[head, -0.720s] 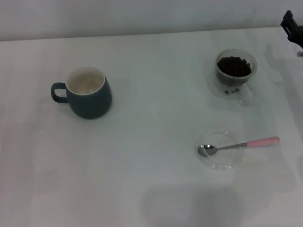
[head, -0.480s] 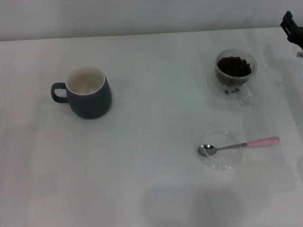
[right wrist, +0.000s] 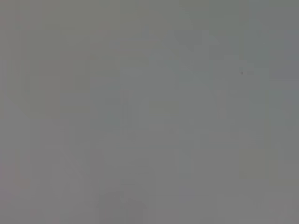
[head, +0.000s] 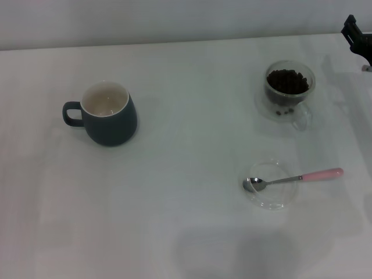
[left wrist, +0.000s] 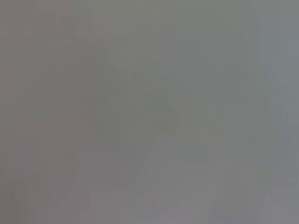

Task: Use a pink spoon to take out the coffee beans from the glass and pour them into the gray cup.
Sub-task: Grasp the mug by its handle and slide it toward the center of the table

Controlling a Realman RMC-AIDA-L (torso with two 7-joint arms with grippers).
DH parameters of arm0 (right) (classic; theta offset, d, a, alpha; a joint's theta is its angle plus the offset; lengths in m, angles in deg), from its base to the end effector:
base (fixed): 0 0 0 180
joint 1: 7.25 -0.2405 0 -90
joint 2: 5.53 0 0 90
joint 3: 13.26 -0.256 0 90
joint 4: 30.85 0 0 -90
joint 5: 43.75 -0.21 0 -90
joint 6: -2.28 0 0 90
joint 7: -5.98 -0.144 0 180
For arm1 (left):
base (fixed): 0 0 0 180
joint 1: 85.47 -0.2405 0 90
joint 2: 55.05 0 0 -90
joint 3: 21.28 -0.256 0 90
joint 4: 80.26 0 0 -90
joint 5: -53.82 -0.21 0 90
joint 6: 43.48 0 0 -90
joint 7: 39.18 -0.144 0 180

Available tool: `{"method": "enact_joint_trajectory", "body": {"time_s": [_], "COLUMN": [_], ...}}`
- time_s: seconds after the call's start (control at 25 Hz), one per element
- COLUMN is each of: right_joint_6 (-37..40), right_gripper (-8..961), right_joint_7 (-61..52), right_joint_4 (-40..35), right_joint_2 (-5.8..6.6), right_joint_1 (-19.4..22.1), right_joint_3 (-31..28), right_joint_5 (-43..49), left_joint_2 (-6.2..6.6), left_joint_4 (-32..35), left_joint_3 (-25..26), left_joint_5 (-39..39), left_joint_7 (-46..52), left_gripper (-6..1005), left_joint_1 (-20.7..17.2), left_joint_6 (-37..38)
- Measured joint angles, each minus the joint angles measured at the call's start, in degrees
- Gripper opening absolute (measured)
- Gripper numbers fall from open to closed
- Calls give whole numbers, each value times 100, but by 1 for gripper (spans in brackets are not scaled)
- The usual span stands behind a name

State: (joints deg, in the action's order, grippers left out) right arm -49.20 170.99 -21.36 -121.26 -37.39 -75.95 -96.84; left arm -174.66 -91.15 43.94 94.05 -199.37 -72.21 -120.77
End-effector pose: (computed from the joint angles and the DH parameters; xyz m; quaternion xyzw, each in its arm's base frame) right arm 0.3585 0.3753 0.0300 -0.5893 0.3685 0.2969 0.6548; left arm -0.3693 0.2669 0.0234 -0.5666 -0.2997 -0.3851 0.6640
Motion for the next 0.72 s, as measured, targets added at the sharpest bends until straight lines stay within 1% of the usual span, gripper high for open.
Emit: {"method": "enact_joint_trajectory", "body": {"time_s": [0.2, 0.32, 0.44, 0.48, 0.6, 0.72], "right_joint_6": [-10, -18, -24, -26, -28, -29], "right_gripper": [842, 842, 841, 841, 841, 841], "right_joint_7": [-9, -10, -11, -12, -13, -13], "right_joint_4": [2, 2, 1, 0, 0, 0], "right_joint_2": [-2, -2, 1, 3, 5, 6], "right_joint_1": [-2, -19, -31, -35, -54, -82], "right_joint_3": [3, 3, 3, 3, 3, 4], "right_joint_5": [0, 0, 0, 0, 0, 0], "left_joint_2": [6, 19, 57, 77, 156, 284], "left_joint_4": [2, 17, 144, 234, 583, 905], "left_joint_3": [-3, -5, -9, -9, -7, -9], "left_joint_5": [-77, -298, -713, -857, -1218, -1728], "left_joint_7": [17, 25, 18, 5, -20, -24], "left_gripper": [859, 859, 859, 859, 859, 859], "left_joint_1": [-167, -307, -388, -379, -192, 157], "left_joint_6": [-302, -461, -618, -681, -819, -807]}}
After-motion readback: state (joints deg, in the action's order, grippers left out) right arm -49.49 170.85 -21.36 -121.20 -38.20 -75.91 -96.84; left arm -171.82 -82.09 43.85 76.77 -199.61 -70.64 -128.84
